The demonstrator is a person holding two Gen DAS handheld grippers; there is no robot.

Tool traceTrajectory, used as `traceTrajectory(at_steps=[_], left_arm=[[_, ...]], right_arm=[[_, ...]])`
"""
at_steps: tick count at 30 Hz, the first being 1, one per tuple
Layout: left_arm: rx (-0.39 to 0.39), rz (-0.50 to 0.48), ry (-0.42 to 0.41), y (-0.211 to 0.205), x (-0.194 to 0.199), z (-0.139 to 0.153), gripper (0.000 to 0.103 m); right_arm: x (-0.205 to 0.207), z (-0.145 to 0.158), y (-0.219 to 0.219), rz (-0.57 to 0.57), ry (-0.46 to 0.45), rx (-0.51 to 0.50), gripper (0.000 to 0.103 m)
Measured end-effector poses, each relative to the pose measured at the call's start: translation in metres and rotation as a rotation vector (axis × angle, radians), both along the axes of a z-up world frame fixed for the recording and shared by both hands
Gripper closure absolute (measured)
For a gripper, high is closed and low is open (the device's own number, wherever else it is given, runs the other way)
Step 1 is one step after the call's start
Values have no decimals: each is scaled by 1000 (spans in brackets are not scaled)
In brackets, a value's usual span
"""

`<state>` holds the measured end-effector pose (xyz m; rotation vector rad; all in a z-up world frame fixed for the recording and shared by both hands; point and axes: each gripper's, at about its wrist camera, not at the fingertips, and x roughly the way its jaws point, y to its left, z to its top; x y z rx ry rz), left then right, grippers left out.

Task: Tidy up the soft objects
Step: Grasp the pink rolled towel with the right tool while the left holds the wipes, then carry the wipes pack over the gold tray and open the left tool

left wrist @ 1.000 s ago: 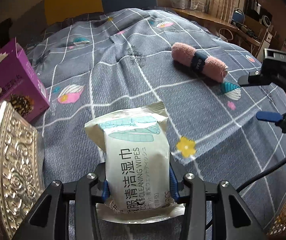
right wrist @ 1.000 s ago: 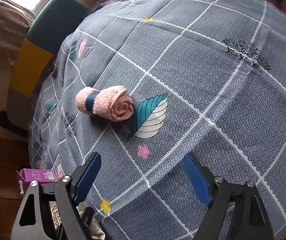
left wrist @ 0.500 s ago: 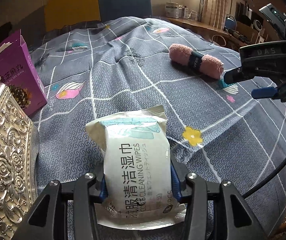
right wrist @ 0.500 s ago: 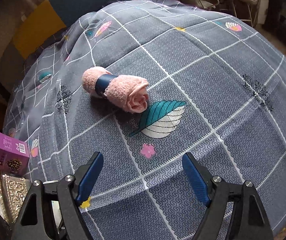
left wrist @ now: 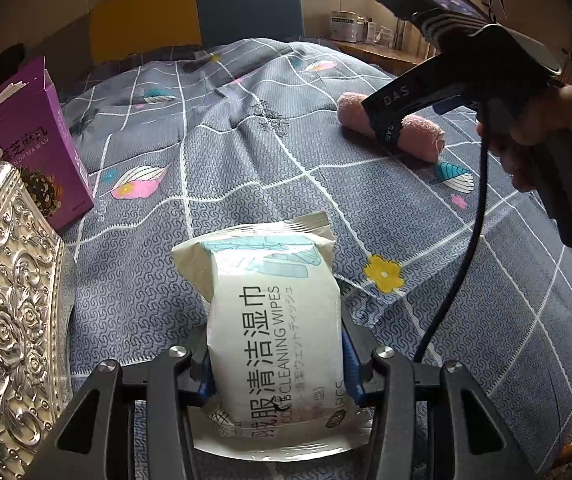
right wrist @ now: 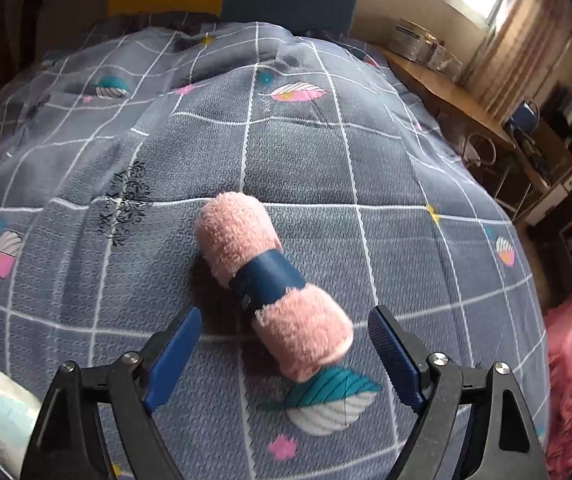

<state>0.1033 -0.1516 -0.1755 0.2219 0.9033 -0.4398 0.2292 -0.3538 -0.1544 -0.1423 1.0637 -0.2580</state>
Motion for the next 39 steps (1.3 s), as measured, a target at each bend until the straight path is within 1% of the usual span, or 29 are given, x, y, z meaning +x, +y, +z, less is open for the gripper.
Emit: traceTrajectory(at_steps=[1,3,4,5,6,7,8,12,16,18,20,24,28,33,35,38,39], left_arm=[[-1,0,0,0,0,0,54],[-3,0,0,0,0,0,54],[-5,0,0,0,0,0,54],[-6,0,1,0,1,0,54],[-7,0,0,0,0,0,54],[-7,0,-1,0,0,0,54],[-7,0,-1,0,0,0,54],[-11,0,-1,1,0,1,54],[-18,0,1,2,0,1,54],[-17,0,0,2,0,1,54],[-16,0,-2,2,0,2,54],[-8,-1,-5,1,0,2,54],[-2,-1,-7,-1,-2,1,54],[12,1,-5,-3,-1,1,54],[29,0,-5,-6,-1,2,54],[55,-5,-1,-11,0,3,55],[58,-3,15,-12,2,4,56]], right_arm=[[7,-3,0,10,13,-16,16],[17,-12,-1,40,48,-5,16],[20,-16,-1,46,68,-8,21],[22,-21,0,52,84,-6,40],[23,-26,1,57,100,1,50],[22,-27,2,54,103,-6,56],[19,-24,2,48,91,-7,60],[0,-15,2,28,104,62,61],[-32,-8,9,25,146,173,61],[-49,-10,11,12,168,227,61],[-63,-18,13,6,192,273,60],[-76,-28,13,-14,143,236,60],[-77,-30,18,-3,139,205,61],[-78,-31,22,-18,131,205,60],[-78,-30,22,-25,130,213,59],[-69,-35,15,-22,133,216,59],[-65,-36,11,-16,134,213,59]])
